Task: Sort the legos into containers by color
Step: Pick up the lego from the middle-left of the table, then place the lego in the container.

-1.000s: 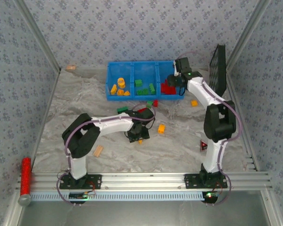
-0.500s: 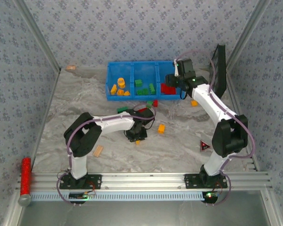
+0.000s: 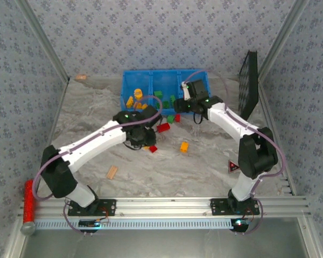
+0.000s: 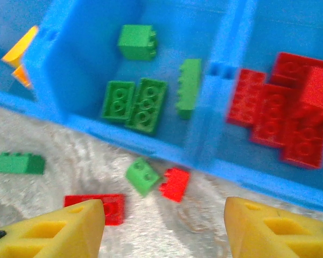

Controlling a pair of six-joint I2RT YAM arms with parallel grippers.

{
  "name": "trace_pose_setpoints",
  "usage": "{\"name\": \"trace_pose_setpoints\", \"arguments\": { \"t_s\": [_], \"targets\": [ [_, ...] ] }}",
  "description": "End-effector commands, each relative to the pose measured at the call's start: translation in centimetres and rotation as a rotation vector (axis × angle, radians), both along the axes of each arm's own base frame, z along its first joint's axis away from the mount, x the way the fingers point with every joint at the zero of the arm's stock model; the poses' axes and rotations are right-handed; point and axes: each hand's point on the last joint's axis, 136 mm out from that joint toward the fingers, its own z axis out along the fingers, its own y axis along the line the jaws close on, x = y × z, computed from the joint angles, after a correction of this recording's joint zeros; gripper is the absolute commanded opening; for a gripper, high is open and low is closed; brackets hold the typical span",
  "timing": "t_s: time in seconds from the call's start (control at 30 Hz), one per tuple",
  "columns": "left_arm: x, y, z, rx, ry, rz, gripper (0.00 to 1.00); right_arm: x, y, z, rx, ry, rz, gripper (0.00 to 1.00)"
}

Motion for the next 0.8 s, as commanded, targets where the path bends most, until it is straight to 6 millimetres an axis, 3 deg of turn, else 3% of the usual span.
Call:
{"name": "trace_pose_setpoints", "arguments": {
  "t_s": [0.0,0.3,0.37,0.57,0.77],
  "targets": [
    [2.0,2.0,3.0,0.058,-0.071,-0.071,0.16,-1.7,2.1,-1.5,-0.018,0.003,0.068,0.62],
    [12.6,2.0,11.8,0.028,-0.335,-0.124,0.15,-7.9,8.0,-3.4,-0.067,-0.001,0.258,0.66],
    [14.8,1.5,12.7,0.011,-0.377,-0.126,0.15,-9.1,9.2,-3.8,-0.083,0.004,0.291,0.68],
    [20.3,-1.5,11.8,-0.044,-0.414,-0.155,0.15,-12.0,12.0,-5.8,-0.145,0.024,0.343,0.71],
    [25.0,-5.4,9.0,-0.07,-0.407,-0.194,0.15,-13.5,13.2,-7.4,-0.223,0.032,0.371,0.74]
  ]
}}
